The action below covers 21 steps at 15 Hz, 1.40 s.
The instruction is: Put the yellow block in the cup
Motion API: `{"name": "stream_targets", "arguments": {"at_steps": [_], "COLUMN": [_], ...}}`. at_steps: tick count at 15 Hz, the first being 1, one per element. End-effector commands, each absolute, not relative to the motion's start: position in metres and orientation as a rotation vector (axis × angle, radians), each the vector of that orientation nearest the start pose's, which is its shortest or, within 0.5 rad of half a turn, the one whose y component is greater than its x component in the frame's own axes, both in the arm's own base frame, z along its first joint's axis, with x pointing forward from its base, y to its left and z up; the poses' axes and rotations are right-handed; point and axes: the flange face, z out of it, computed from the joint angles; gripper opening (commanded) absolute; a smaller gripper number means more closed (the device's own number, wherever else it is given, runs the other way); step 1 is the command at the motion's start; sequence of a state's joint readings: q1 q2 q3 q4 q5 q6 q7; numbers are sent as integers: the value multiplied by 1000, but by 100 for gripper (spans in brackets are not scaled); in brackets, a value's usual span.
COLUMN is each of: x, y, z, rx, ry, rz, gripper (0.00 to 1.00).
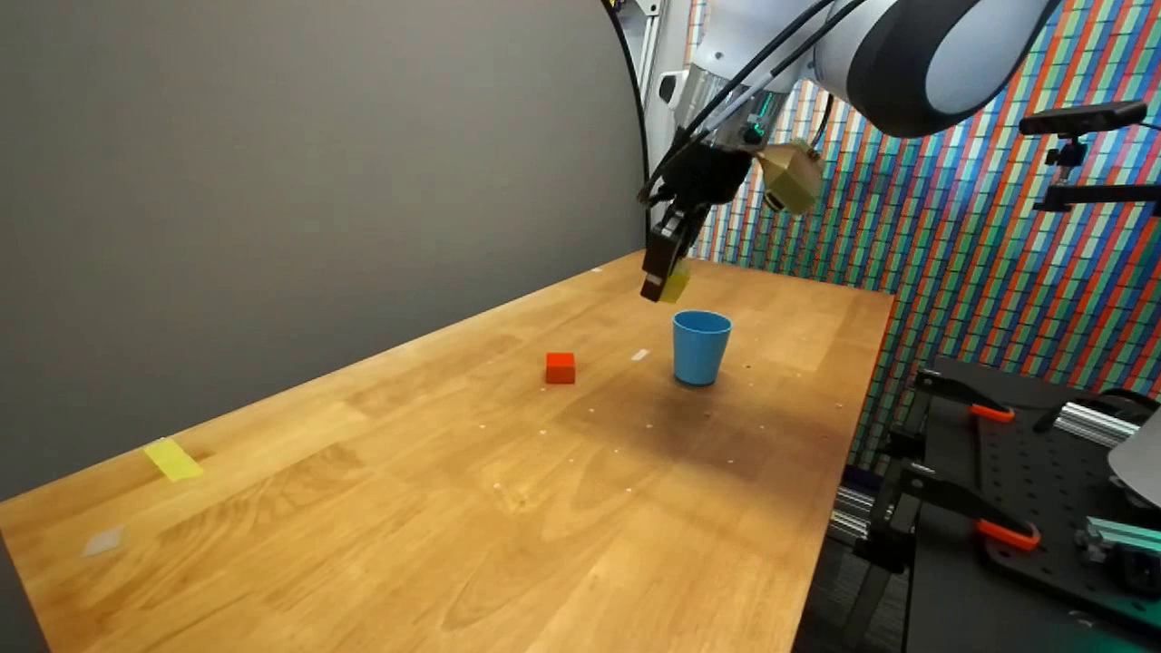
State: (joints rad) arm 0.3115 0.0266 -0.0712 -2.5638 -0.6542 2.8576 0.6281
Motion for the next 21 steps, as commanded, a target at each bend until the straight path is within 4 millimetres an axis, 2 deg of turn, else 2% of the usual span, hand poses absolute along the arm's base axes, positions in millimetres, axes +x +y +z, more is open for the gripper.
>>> {"name": "stream_targets", "arguments": {"at_steps": [1,4,8,11,16,18,20,21], "x": [439,440,431,428,431,432,429,429], "y": [116,105,102,98,89,86,84,84], "z": [314,311,276,261,254,254,254,254], "rx": [-3237,-3267,-3281,-3286,-3295,-3288,-3276,-3273], "ry": [-117,41,201,258,364,406,421,427], "rz": [-753,-811,-637,-569,-572,-575,-582,-585], "gripper": [27,27,27,26,26,69,72,77]}}
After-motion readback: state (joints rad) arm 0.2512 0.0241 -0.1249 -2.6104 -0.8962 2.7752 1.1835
